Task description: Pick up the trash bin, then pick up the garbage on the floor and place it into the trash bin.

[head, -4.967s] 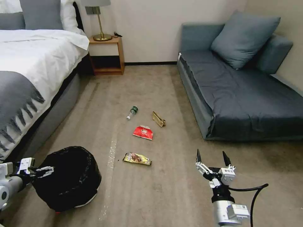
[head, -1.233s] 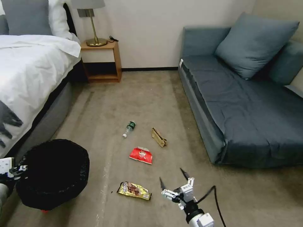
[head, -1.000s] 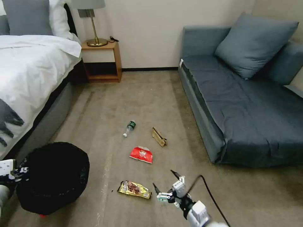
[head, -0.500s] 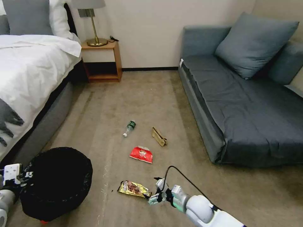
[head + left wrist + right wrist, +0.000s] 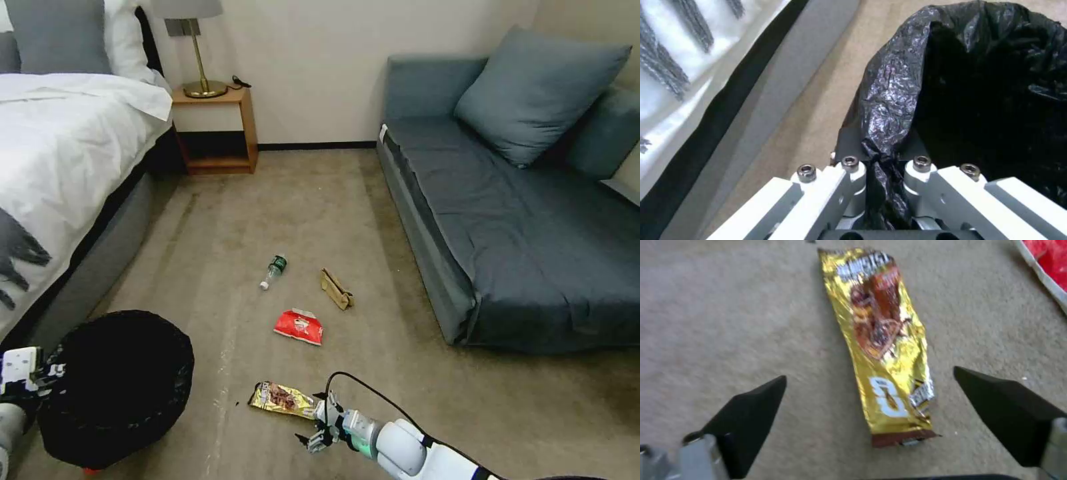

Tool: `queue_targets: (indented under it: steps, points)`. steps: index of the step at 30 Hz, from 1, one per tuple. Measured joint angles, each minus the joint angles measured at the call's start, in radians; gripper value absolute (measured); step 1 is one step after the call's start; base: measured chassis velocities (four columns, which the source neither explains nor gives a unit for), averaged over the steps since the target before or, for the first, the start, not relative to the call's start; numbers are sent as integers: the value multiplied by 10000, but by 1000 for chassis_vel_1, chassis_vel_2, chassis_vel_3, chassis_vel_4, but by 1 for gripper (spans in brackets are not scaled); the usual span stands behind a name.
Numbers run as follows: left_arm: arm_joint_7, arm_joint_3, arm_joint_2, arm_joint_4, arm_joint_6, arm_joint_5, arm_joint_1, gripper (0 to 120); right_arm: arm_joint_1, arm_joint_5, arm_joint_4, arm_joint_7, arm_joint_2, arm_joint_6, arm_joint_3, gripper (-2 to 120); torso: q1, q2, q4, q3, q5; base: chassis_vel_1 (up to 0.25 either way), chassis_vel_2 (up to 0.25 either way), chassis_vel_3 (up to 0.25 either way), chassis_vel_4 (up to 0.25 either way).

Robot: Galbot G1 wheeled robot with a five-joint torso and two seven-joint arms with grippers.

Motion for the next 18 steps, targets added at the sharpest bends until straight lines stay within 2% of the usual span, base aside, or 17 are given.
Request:
queue_targets:
  steps: [4, 5, 9, 10, 13, 15, 16, 18]
  points:
    - [0, -52, -20, -50, -2, -73, 7, 6, 139, -361, -454, 84, 120, 150, -14, 76, -1, 0, 0, 0, 0, 0, 0, 0, 0]
    - [0, -52, -20, -50, -2, -73, 7, 6, 139, -361, -454, 84, 120, 150, -14, 76, -1, 0, 0, 0, 0, 0, 0, 0, 0]
    - [-2, -73, -31, -114, -2, -129, 10, 6, 159, -472, -582, 128, 161, 260, 4, 59, 0, 0, 0, 0, 0, 0, 0, 0, 0]
    - [-2, -73, -31, -114, -2, -129, 10, 6, 159, -472, -582, 128, 161, 260, 4, 59, 0, 0, 0, 0, 0, 0, 0, 0, 0]
    - [-9, -98, -42, -165, -1, -175, 12, 6, 158, -501, -570, 141, 152, 276, 5, 44, 0, 1, 0, 0, 0, 0, 0, 0, 0]
    - [-11, -104, -44, -174, -2, -187, 15, 6, 157, -505, -570, 144, 152, 280, 5, 42, 0, 0, 0, 0, 0, 0, 0, 0, 0]
    - [-13, -122, -49, -183, -2, -217, 24, 6, 145, -482, -571, 157, 158, 287, 11, 34, 0, 0, 0, 0, 0, 0, 0, 0, 0]
    - [-13, -138, -55, -184, -9, -233, 55, 6, 116, -328, -572, 197, 175, 285, 23, 25, 0, 0, -1, 0, 0, 0, 0, 0, 0]
